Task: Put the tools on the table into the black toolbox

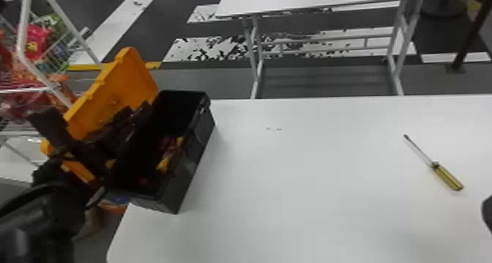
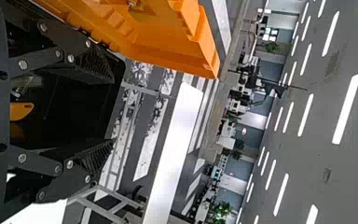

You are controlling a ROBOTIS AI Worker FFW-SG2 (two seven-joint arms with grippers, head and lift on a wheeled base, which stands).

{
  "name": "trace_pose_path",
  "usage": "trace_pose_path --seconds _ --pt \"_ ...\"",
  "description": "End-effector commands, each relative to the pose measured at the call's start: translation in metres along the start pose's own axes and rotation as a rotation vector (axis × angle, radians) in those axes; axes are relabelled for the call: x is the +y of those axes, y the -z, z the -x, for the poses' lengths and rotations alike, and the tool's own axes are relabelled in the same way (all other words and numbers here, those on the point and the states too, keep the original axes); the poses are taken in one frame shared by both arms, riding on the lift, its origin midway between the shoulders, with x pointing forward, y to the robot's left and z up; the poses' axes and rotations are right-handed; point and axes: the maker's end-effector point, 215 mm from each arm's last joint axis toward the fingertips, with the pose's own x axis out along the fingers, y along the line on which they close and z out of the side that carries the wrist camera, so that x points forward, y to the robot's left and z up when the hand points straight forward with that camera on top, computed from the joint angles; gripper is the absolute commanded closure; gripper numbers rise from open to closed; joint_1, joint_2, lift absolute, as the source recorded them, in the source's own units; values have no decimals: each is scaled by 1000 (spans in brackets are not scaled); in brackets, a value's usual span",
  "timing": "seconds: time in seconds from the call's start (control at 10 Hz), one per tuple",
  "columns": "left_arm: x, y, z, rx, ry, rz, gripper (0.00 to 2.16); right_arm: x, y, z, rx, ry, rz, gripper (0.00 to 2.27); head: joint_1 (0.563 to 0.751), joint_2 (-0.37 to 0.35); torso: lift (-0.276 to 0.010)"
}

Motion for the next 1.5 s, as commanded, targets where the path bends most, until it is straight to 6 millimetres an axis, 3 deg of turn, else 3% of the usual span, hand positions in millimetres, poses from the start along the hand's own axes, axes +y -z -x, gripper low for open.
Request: trace_pose_path --seconds 0.0,0.3,0.6,1.0,1.4 --pt "-13 4 12 -1 27 0 29 -1 -1 1 -2 2 2 97 695 263 -75" --pt "-80 11 40 -148 99 -72 33 -1 -7 -2 -10 -12 23 110 695 222 -75" --pt "-120 42 51 -178 96 -110 36 -13 -5 -10 33 -18 56 124 695 150 -75" --pt "-151 68 66 -216 36 -150 36 -18 15 -31 160 -50 31 130 695 61 -75" --pt "-161 99 76 -200 23 -182 36 -20 26 -58 257 -50 23 137 695 26 -75"
